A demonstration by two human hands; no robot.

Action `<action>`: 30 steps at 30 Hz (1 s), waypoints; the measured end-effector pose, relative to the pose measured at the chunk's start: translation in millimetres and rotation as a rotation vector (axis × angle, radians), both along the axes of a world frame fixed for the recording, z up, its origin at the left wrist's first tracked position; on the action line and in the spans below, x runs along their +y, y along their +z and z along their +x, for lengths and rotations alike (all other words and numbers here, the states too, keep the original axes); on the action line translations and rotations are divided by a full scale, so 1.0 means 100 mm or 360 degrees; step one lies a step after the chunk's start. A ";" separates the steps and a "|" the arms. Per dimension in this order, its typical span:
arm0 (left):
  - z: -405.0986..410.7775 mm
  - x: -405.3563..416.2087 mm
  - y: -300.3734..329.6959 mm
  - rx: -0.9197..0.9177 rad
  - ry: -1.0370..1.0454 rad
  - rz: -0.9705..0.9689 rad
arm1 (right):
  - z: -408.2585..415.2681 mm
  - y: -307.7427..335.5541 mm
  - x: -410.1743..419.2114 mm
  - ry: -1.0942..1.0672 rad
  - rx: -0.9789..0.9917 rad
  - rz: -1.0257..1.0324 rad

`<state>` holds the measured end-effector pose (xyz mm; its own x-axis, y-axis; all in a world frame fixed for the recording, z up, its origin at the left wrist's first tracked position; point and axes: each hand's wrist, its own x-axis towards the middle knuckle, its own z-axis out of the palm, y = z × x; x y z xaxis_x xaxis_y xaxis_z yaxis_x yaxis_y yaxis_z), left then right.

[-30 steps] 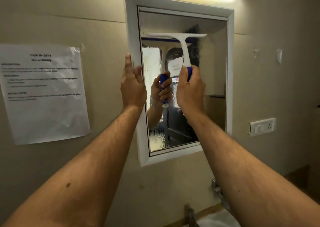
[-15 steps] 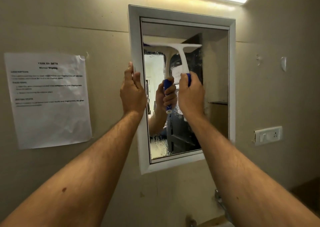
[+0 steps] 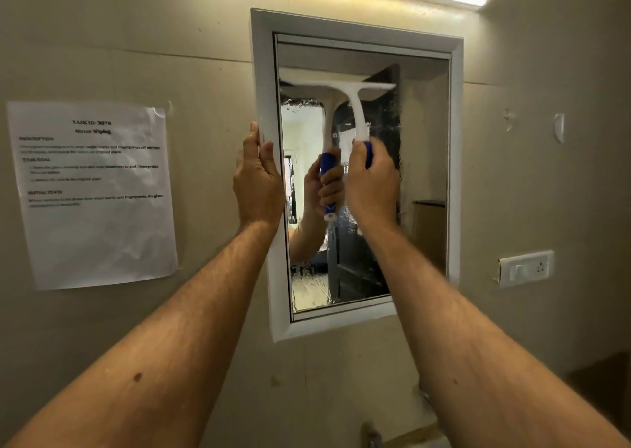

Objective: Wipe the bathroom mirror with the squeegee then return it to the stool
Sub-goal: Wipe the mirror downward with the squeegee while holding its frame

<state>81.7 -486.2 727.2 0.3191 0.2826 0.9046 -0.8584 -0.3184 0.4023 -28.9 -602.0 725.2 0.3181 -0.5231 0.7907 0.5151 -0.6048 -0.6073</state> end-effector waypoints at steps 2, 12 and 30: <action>-0.04 -0.01 0.00 0.0023 0.0023 -0.0010 | 0.01 -0.29 -0.02 0.0004 0.0041 0.0004; -0.04 -0.03 -0.09 0.0001 0.0061 0.0045 | -0.03 0.25 0.03 0.0093 -0.0097 0.0005; -0.04 -0.05 -0.06 -0.0028 0.0073 0.0020 | -0.06 0.26 -0.04 0.0177 -0.0095 0.0009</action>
